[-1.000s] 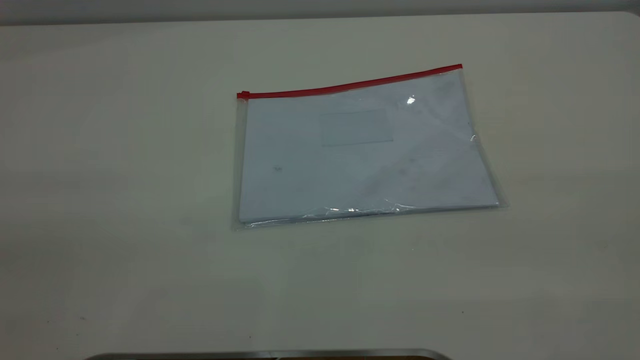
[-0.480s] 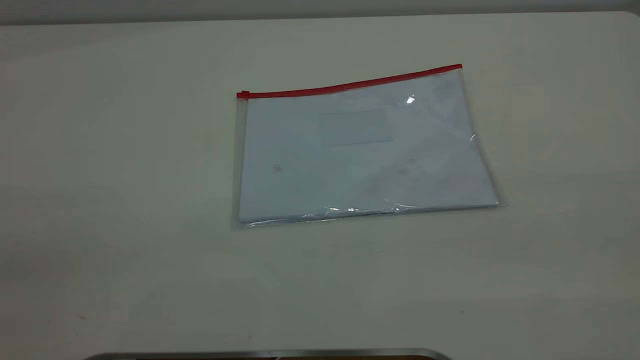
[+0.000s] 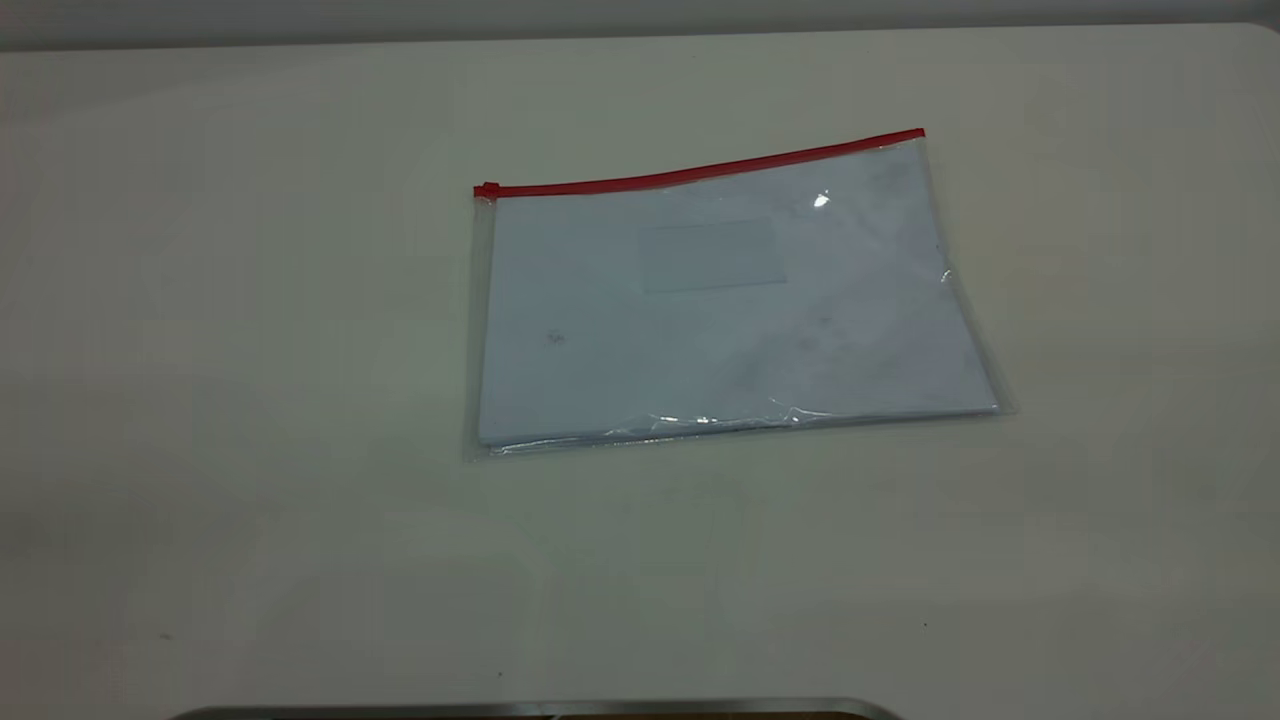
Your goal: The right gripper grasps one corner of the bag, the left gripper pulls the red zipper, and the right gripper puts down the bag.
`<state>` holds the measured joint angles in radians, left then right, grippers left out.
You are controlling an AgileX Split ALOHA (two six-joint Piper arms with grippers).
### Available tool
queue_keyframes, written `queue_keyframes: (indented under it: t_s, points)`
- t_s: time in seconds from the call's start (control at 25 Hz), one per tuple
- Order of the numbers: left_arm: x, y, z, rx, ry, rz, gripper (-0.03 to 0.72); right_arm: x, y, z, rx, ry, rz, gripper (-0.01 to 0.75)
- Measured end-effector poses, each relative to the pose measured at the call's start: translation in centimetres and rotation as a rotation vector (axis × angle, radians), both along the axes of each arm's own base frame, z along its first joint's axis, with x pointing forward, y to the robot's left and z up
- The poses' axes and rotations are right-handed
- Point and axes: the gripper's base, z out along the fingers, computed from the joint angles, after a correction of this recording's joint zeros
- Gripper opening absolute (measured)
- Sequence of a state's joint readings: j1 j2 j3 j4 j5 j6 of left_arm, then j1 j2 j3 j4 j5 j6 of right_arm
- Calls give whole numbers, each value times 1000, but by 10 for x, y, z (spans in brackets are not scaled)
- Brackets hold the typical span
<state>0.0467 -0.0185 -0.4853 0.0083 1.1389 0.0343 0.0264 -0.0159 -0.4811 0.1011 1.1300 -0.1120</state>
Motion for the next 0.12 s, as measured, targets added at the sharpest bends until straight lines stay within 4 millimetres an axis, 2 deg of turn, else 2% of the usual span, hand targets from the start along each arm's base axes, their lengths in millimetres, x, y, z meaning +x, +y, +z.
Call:
queue_keyframes:
  t_s: [0.12]
  points:
    - [0, 0, 0, 0, 0, 0, 453, 0, 0, 0, 0, 0, 0, 402]
